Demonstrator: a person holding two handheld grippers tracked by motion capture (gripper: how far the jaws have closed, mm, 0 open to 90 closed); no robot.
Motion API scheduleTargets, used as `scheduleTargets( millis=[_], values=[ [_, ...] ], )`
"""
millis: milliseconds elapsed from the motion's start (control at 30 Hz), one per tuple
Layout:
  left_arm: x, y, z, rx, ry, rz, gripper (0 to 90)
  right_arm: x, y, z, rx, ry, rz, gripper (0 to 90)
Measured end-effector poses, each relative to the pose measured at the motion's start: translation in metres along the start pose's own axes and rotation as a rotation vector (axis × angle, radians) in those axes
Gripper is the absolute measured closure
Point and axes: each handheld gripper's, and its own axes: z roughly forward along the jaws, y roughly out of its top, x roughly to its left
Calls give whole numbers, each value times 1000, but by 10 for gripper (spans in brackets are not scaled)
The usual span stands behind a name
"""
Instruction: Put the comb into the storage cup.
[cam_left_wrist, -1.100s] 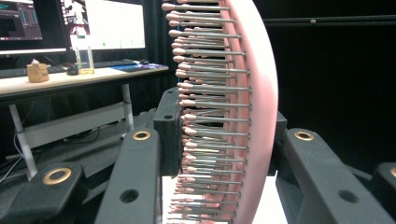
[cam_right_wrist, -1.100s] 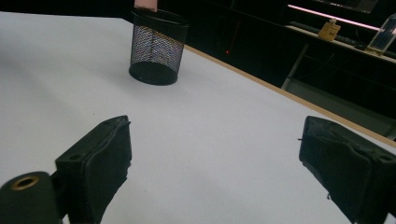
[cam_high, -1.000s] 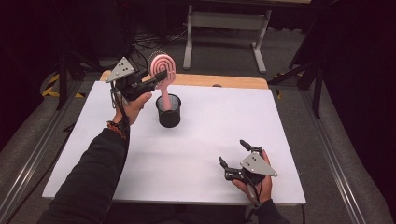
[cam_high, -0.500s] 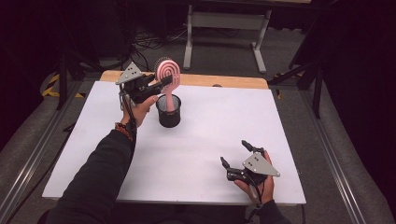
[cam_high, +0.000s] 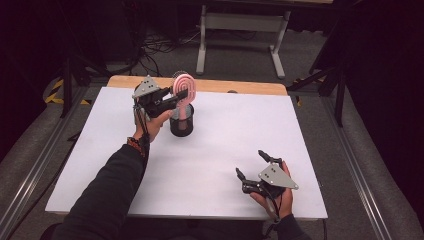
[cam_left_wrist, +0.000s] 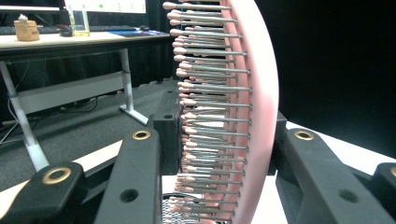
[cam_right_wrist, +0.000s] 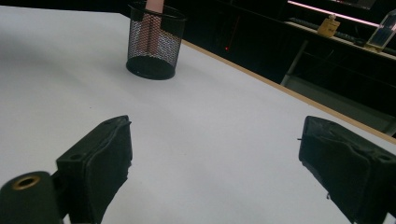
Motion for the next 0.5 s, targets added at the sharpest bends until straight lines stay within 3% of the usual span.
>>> scheduleTargets(
  millis=[500],
  values=[
    [4,-15,2,25,25,-22,628,2,-1,2,19,10,-12,108]
  ],
)
